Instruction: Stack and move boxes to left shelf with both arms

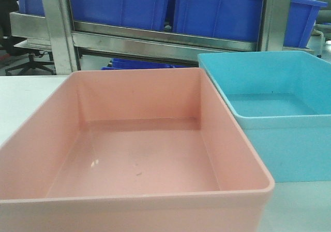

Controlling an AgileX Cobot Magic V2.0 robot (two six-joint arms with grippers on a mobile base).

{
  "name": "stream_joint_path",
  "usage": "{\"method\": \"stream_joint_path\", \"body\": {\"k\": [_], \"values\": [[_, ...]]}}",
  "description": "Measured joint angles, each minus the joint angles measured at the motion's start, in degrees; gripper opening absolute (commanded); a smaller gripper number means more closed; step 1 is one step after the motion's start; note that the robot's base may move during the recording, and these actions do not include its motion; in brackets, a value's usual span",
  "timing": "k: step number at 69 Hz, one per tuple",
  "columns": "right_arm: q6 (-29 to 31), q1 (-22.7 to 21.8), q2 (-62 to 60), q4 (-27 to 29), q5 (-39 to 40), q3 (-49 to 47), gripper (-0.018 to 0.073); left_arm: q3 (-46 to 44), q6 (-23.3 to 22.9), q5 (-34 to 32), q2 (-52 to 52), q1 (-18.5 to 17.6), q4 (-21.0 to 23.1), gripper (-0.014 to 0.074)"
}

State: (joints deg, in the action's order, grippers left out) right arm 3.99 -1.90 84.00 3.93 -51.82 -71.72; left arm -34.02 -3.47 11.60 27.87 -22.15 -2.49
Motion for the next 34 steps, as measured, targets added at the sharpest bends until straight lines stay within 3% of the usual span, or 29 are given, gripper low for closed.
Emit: {"method": "stream_joint_path", "body": {"k": [18, 34], "values": [[4.3, -3.3, 15.3, 1.7, -4.7, -15.5, 0.0447, 0.0, 0.0, 0.0, 0.0, 0.0, 0.6, 0.0335], [7.1, -4.7, 23.9, 4.2, -6.7, -20.7, 0.0447, 0.0, 0.0, 0.0, 0.0, 0.0, 1.6, 0.0335]]}}
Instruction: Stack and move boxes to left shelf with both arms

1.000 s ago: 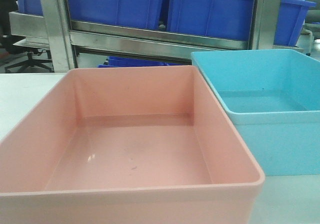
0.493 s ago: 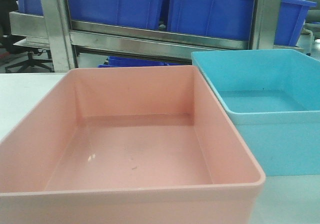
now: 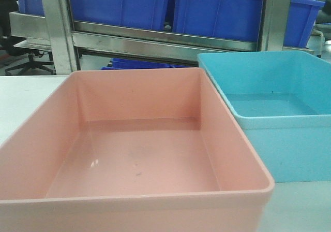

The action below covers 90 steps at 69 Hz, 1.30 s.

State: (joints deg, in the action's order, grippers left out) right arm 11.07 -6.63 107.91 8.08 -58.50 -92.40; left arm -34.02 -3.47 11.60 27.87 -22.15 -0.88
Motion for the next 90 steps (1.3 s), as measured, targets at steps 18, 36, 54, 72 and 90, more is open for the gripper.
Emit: {"method": "stream_joint_path", "body": {"k": [18, 36, 54, 72, 90], "values": [[0.3, 0.0, 6.5, 0.3, 0.0, 0.0, 0.0387, 0.0, 0.0, 0.0, 0.0, 0.0, 0.1, 0.0335], [0.3, 0.0, 8.5, 0.4, 1.5, -0.1, 0.0053, 0.0, 0.0, 0.0, 0.0, 0.0, 0.1, 0.0335], [0.4, -0.5, 8.5, 0.8, -2.3, -2.6, 0.0057, 0.0, 0.0, 0.0, 0.0, 0.0, 0.9, 0.0335], [0.5, -3.1, 8.6, -0.8, -10.7, -10.6, 0.0057, 0.0, 0.0, 0.0, 0.0, 0.0, 0.9, 0.0335], [-0.2, -3.7, 7.4, -0.1, -10.8, -14.3, 0.0057, 0.0, 0.0, 0.0, 0.0, 0.0, 2.3, 0.0335]]}}
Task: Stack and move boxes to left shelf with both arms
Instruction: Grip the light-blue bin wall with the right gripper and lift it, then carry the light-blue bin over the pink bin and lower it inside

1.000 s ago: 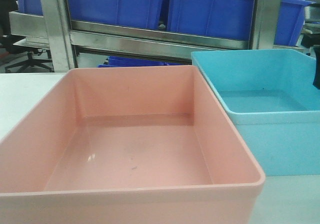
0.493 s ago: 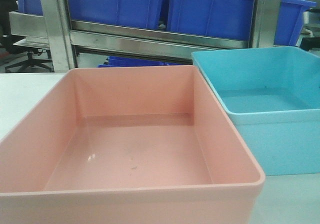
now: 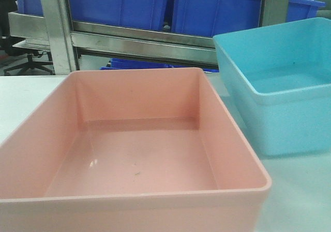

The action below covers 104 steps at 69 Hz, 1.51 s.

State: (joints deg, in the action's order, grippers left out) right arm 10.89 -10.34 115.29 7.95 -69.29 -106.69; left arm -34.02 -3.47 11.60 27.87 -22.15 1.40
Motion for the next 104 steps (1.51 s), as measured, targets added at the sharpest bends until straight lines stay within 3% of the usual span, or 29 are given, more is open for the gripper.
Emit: {"method": "stream_joint_path", "body": {"k": [28, 39, 61, 82, 104], "values": [[-6.5, 0.1, -13.3, 4.3, 0.0, 0.0, 0.0057, 0.0, 0.0, 0.0, 0.0, 0.0, 1.4, 0.0335], [-8.4, 2.5, -19.0, 4.4, 0.0, 2.0, 0.0057, 0.0, 0.0, 0.0, 0.0, 0.0, 1.4, 0.0335], [-17.5, 14.1, -27.7, 4.5, 0.0, 14.2, 0.0057, 0.0, 0.0, 0.0, 0.0, 0.0, 1.4, 0.0335], [-32.6, 26.7, -28.5, 4.7, 0.0, 19.0, 0.0057, 0.0, 0.0, 0.0, 0.0, 0.0, 1.4, 0.0335], [-37.7, 35.4, -24.5, 3.6, 0.0, 19.0, 0.0057, 0.0, 0.0, 0.0, 0.0, 0.0, 1.4, 0.0335]]}}
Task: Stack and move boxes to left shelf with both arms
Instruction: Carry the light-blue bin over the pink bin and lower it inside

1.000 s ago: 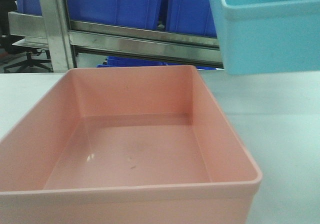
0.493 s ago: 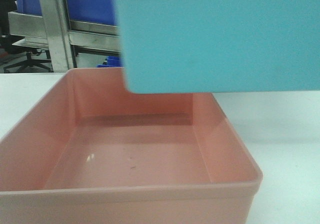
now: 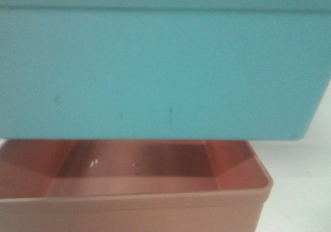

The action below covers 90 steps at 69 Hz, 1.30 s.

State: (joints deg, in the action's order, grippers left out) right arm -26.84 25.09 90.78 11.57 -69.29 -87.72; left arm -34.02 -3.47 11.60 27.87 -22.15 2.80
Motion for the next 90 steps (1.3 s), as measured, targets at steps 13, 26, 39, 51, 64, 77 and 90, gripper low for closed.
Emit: {"method": "stream_joint_path", "body": {"k": [13, 26, 39, 51, 64, 77, 90], "values": [[-0.2, 1.8, 2.4, -0.6, 0.7, 0.0, 0.0057, 0.0, 0.0, 1.6, 0.0, 0.0, 0.0, 0.0335], [-0.6, 2.3, 2.5, -0.7, 2.9, 0.0, 0.0057, 0.0, 0.0, 2.3, 0.0, 0.0, 0.0, 0.0335], [-0.4, 2.9, 3.9, -0.8, 4.2, 0.0, 0.0057, 0.0, 0.0, 2.3, 0.0, 0.0, 0.0, 0.0335], [-0.1, 3.7, 5.6, -0.8, 5.0, 0.0, 0.0057, 0.0, 0.0, 2.3, 0.0, 0.0, 0.0, 0.0335], [0.2, 3.8, 6.1, -1.0, 5.2, 0.0, 0.0057, 0.0, 0.0, 2.3, 0.0, 0.0, 0.0, 0.0335], [0.2, 4.1, 6.1, -1.3, 5.7, 0.0, 0.0057, 0.0, 0.0, 2.3, 0.0, 0.0, 0.0, 0.0335], [0.3, 4.2, 6.1, -1.4, 5.9, 0.0, 0.0057, 0.0, 0.0, 2.3, 0.0, 0.0, 0.0, 0.0335]]}}
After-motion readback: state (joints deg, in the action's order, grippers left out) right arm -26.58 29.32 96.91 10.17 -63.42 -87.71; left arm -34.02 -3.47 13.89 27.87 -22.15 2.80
